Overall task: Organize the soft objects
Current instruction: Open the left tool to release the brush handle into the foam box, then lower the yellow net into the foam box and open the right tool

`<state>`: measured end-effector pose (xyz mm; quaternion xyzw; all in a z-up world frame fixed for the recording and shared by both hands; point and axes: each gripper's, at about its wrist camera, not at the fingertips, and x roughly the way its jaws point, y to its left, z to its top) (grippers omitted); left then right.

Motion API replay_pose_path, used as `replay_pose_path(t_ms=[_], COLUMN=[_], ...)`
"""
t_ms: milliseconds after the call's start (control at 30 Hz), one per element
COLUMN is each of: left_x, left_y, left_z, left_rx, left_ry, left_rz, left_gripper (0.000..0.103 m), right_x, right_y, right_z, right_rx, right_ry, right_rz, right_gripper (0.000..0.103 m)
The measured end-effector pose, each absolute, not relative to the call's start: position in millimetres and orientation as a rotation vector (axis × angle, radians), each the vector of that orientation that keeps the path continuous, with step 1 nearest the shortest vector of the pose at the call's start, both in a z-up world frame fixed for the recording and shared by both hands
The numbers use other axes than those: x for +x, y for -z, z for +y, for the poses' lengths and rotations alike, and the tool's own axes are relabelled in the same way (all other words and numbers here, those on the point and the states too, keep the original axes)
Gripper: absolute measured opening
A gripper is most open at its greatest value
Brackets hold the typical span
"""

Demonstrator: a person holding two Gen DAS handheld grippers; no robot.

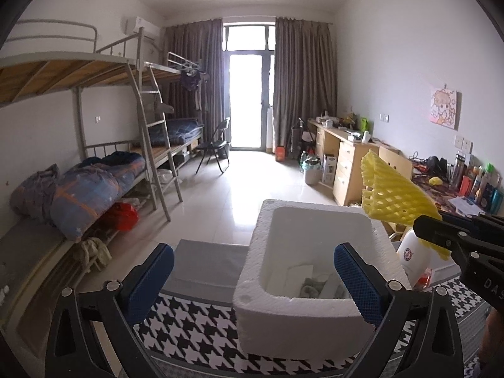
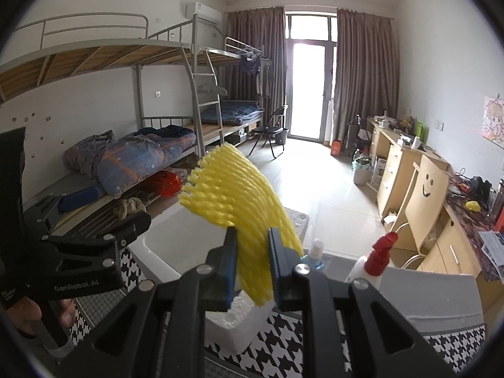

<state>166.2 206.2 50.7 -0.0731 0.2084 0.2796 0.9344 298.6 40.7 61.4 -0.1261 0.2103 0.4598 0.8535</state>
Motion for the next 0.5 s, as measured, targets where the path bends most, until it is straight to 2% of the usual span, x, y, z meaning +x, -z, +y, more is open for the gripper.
replay_pose_path(t_ms=[500], left_x=[140.4], left_y=[-43.1], left_z=[211.6], left_rx=[-0.154], left_ry=[-0.601], left_rz=[0.419], left_gripper=[0.102], right_x=[302.6], right_y=[-54.6], right_z=[61.0], right_rx=[-0.268], right_ry=[-1.011], right_rz=[0.481], right_gripper=[0.023])
